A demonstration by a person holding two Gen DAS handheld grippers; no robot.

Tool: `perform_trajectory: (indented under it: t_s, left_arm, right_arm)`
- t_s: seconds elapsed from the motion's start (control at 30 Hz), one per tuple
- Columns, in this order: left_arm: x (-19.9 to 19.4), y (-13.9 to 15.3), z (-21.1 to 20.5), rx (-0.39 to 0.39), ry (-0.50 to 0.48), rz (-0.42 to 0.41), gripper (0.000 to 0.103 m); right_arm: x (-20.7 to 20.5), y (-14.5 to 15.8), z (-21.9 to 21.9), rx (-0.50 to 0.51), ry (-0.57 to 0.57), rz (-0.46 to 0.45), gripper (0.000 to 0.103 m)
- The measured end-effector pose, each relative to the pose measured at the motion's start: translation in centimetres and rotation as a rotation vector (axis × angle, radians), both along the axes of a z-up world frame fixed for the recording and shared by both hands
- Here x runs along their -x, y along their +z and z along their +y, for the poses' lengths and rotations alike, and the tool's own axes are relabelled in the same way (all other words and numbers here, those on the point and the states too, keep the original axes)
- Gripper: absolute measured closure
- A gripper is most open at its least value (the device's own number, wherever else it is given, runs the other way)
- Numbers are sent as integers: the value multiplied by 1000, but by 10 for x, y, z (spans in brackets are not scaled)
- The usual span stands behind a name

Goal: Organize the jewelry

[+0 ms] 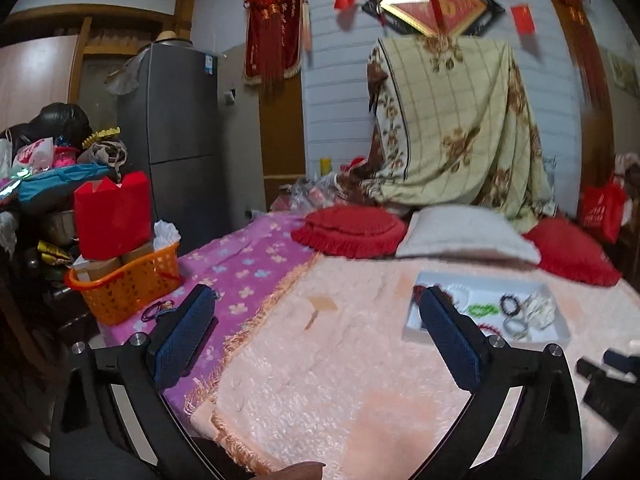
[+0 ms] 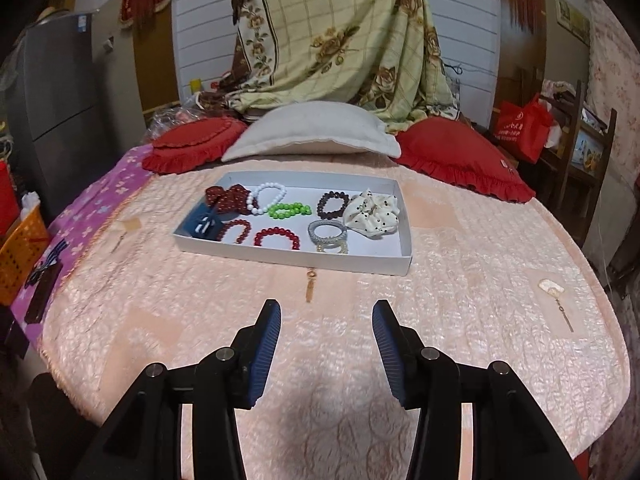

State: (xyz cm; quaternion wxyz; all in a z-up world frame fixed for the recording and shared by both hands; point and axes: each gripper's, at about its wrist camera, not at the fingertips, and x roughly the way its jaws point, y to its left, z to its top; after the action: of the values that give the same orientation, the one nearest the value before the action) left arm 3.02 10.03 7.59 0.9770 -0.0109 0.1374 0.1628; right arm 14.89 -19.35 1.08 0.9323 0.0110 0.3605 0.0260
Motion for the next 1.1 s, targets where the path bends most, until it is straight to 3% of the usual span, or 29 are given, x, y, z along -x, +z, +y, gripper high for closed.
perform_trajectory:
  t_s: [0.13, 0.33, 0.63, 1.1]
  left_arm:
    - [20, 11, -8, -31, -20, -59, 0]
    - [38, 18, -18, -37, -54, -41, 0]
    - [32, 1, -42, -39, -151, 107, 0]
    - [16, -27, -48, -6, -182, 253, 0]
  right_arm:
    - [21, 10, 1, -12, 8, -42, 46]
    - [51, 24, 3, 13, 10, -122, 39]
    - [68, 30, 9, 45, 4, -168, 33]
    - [63, 16, 12, 61, -2, -111, 32]
